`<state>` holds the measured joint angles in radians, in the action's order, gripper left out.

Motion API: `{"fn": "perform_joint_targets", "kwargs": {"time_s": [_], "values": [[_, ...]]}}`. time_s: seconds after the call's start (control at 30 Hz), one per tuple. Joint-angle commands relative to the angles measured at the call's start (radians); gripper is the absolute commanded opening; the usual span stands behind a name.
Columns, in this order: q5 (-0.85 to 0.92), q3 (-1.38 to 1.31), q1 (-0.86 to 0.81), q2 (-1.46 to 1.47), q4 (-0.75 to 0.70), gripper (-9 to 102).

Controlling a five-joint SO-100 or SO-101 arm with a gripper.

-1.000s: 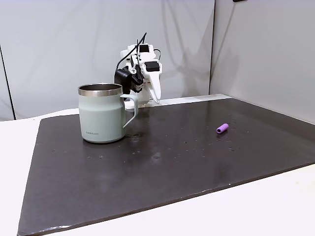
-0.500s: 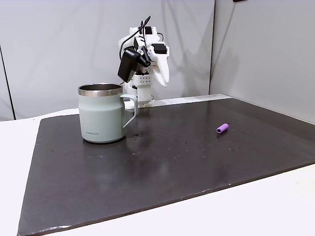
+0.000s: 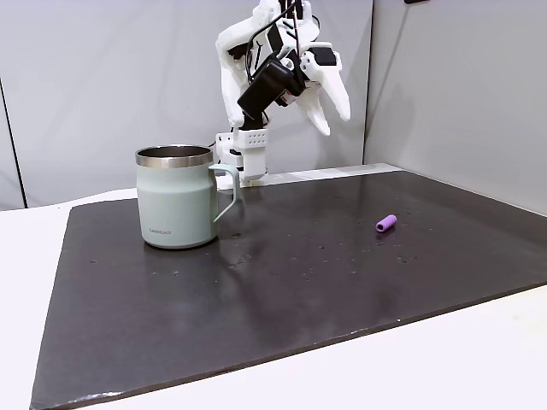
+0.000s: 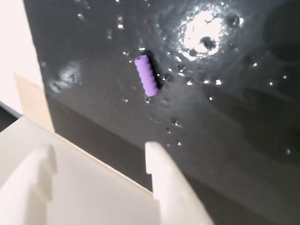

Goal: Grasp a pengrip and put it in the cup.

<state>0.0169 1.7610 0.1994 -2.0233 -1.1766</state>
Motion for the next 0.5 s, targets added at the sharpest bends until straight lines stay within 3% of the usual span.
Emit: {"fn": "perform_joint_targets", "kwargs": {"time_s": [0.0,0.47], "values": [[-0.048,-0.198,0.043,0.123,-0.064,21],[-0.173,-0.696,0.147,0.640,-0.267,21]]}}
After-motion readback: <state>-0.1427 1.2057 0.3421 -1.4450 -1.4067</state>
